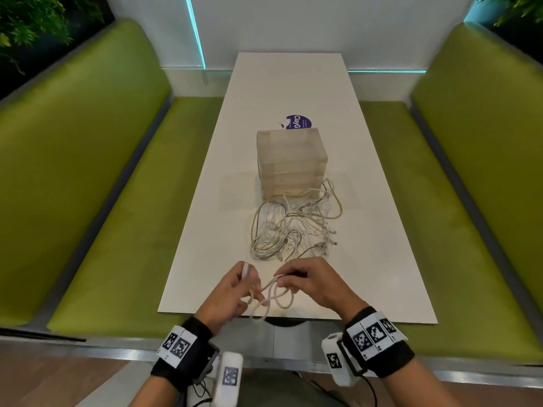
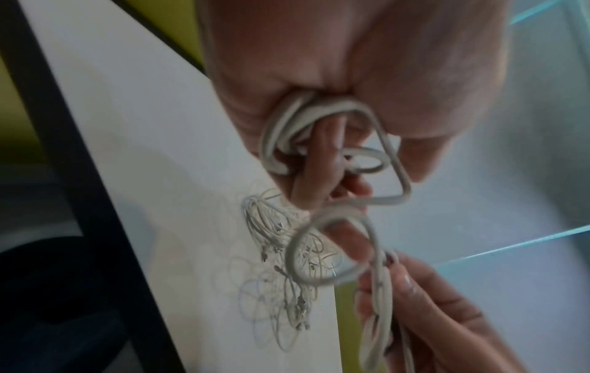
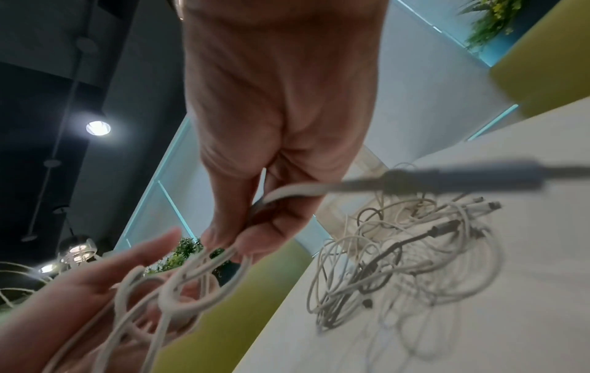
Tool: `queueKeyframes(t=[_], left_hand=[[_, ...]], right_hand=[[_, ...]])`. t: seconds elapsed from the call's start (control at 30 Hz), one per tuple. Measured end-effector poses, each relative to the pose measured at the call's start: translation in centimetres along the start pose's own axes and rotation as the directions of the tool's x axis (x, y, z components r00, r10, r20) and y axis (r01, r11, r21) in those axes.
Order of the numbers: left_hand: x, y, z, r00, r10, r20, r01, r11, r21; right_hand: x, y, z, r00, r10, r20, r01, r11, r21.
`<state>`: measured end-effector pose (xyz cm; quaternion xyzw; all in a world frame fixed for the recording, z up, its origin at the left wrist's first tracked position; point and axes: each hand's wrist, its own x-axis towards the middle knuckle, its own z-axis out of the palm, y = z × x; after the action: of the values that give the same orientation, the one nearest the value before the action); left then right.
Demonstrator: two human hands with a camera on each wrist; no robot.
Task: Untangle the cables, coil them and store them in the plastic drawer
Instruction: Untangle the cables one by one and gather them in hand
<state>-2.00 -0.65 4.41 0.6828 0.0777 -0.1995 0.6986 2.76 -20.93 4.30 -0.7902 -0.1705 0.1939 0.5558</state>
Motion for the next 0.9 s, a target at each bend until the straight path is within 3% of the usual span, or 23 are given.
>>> queueKeyframes(t=[0.1, 0.23, 0.53, 0.63, 0.73, 0.83, 0.9], left_hand=[[0.1, 0.1, 0.2, 0.982, 0.005, -0.186, -0.007, 1.000, -0.010], [0.3, 0.6, 0.6, 0.959, 0.072, -0.275, -0.078, 0.997, -0.010], [1.2, 0.9, 0.0, 0.938, 0.256, -0.233, -0.264, 0.965, 0.000], [1.1, 1.0, -0.4, 0.926, 0.294, -0.236, -0.311, 0.950, -0.038], [1.0, 1.3, -0.4, 0.921, 0.300, -0.249, -0.335, 0.936, -0.112], [1.4, 1.5, -0.6, 0.909, 0.309, -0.280, -0.355, 0.925, -0.134], [1.6, 1.6, -0.7, 0.905, 0.314, -0.287, -0.362, 0.923, -0.133]], right_hand=[[-0.7, 0.5, 0.6, 0.993, 0.042, 0.108, -0.047, 0.998, 0.036], [-1.4, 1.7, 2.9, 0.961, 0.121, 0.248, -0.121, 0.993, -0.018], [-1.8, 4.6, 6.2, 0.934, 0.160, 0.319, -0.003, 0.898, -0.439], [-2.0, 4.8, 5.8, 0.892, 0.174, 0.417, 0.087, 0.840, -0.536], [-2.1, 4.8, 4.8, 0.849, 0.189, 0.493, 0.121, 0.840, -0.529], [-1.7, 4.7, 3.1, 0.860, 0.209, 0.465, 0.077, 0.848, -0.525], [-1.3, 4.2, 1.9, 0.924, 0.221, 0.311, -0.037, 0.864, -0.502]])
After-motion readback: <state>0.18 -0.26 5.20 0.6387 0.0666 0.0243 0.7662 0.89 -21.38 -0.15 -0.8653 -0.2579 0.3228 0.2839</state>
